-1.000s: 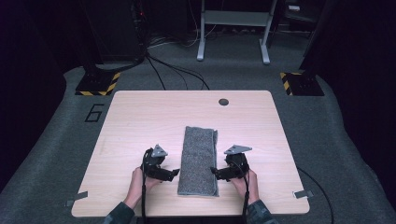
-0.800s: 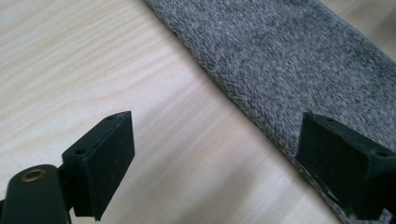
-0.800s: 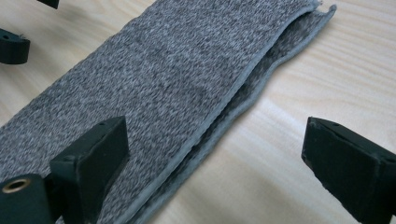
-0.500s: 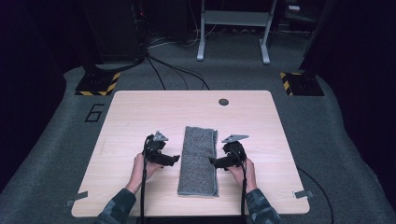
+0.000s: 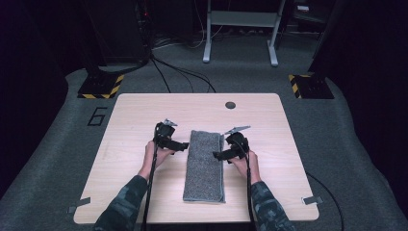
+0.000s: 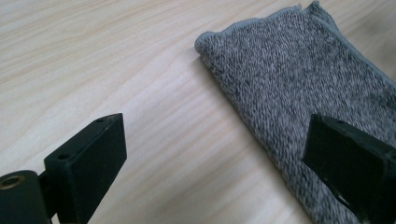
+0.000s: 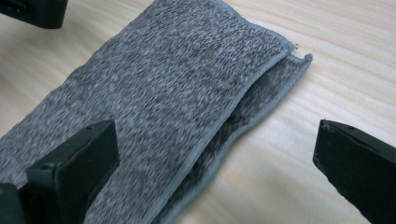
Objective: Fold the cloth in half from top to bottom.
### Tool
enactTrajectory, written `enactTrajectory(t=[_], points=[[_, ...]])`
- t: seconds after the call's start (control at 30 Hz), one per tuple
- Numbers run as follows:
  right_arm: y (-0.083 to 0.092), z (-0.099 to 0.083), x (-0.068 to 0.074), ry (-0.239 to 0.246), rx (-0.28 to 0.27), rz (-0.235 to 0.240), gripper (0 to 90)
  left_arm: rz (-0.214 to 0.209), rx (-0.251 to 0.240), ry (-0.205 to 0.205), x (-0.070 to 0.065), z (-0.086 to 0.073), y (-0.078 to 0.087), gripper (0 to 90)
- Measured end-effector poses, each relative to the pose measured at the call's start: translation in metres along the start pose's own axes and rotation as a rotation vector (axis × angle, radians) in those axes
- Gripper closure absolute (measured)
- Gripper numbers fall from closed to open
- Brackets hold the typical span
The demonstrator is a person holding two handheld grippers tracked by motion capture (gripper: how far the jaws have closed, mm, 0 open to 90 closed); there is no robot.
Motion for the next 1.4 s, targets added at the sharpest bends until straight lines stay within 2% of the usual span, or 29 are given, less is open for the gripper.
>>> enactTrajectory(t=[0.03, 0.07, 0.13, 0.3, 0.33, 0.37, 0.47, 0.5, 0.6, 0.63, 0.73, 0.77, 0.8, 0.83, 0.9, 1.0, 1.07, 1.2, 1.23, 1.3, 1.37, 1.4], points=[[0.000, 0.000, 0.000, 0.000, 0.000, 0.000, 0.0, 0.000, 0.000, 0.000, 0.000, 0.000, 0.000, 6.4], [-0.003, 0.005, -0.005, -0.028, -0.004, -0.001, 3.7, 0.004, -0.003, 0.000, 0.000, 0.004, -0.006, 8.1], [-0.006, 0.011, -0.010, -0.041, -0.014, -0.008, 8.1, 0.001, 0.004, 0.008, 0.001, 0.005, -0.009, 9.8], [-0.014, 0.022, -0.018, -0.055, -0.014, -0.031, 14.7, 0.012, -0.001, 0.013, 0.003, 0.015, -0.020, 15.0], [-0.017, 0.025, -0.021, -0.052, -0.017, -0.051, 19.2, 0.018, 0.003, 0.019, 0.004, 0.021, -0.026, 15.3], [-0.017, 0.025, -0.021, -0.052, -0.017, -0.051, 19.2, 0.018, 0.003, 0.019, 0.004, 0.021, -0.026, 16.6], [-0.024, 0.031, -0.028, -0.069, -0.009, -0.075, 28.8, 0.035, -0.002, 0.007, 0.005, 0.026, -0.032, 19.2], [-0.025, 0.031, -0.029, -0.057, -0.009, -0.082, 30.4, 0.033, 0.008, 0.010, 0.005, 0.028, -0.034, 19.9], [-0.032, 0.033, -0.033, -0.085, 0.013, -0.067, 35.3, 0.047, 0.006, 0.011, 0.005, 0.033, -0.041, 23.8], [-0.035, 0.033, -0.034, -0.085, 0.013, -0.082, 36.9, 0.050, 0.006, 0.008, 0.005, 0.033, -0.043, 26.0], [-0.038, 0.035, -0.036, -0.111, 0.025, -0.077, 44.1, 0.060, 0.018, -0.002, 0.003, 0.034, -0.049, 30.1], [-0.039, 0.035, -0.038, -0.097, 0.022, -0.081, 46.3, 0.056, 0.025, -0.003, 0.002, 0.033, -0.051, 32.6], [-0.040, 0.036, -0.038, -0.104, 0.013, -0.089, 47.4, 0.063, 0.023, -0.008, 0.002, 0.033, -0.053, 34.8], [-0.042, 0.035, -0.039, -0.103, 0.021, -0.080, 50.1, 0.065, 0.026, -0.009, 0.001, 0.032, -0.054, 38.0], [-0.044, 0.034, -0.038, -0.089, 0.036, -0.092, 52.6, 0.063, 0.030, -0.020, 0.001, 0.032, -0.057, 44.8], [-0.046, 0.035, -0.037, -0.092, 0.030, -0.098, 57.5, 0.059, 0.045, -0.058, -0.002, 0.031, -0.059, 50.5], [-0.047, 0.036, -0.035, -0.072, 0.034, -0.103, 63.4, 0.058, 0.042, -0.067, -0.004, 0.031, -0.060, 55.4], [-0.048, 0.036, -0.033, -0.038, 0.042, -0.088, 77.7, 0.055, 0.042, -0.089, -0.007, 0.031, -0.060, 66.4], [-0.048, 0.036, -0.033, -0.042, 0.041, -0.084, 80.3, 0.050, 0.044, -0.090, -0.007, 0.031, -0.060, 70.4], [-0.048, 0.035, -0.033, -0.043, 0.042, -0.074, 83.5, 0.045, 0.036, -0.095, -0.009, 0.030, -0.061, 77.8], [-0.048, 0.035, -0.032, -0.048, 0.043, -0.070, 85.1, 0.050, 0.038, -0.116, -0.012, 0.030, -0.061, 82.8], [-0.048, 0.035, -0.031, -0.039, 0.036, -0.078, 85.9, 0.051, 0.036, -0.121, -0.013, 0.030, -0.061, 85.2]])
Point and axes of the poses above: each handheld gripper's, and its own axes: y roughly backward along the jaws, z roughly out of its top, x roughly to its left, the point moved 1 cm from there along -y, roughly forward along the jaws, and after that the axes turned 2 degrees about -x, right-handed, at the moved point
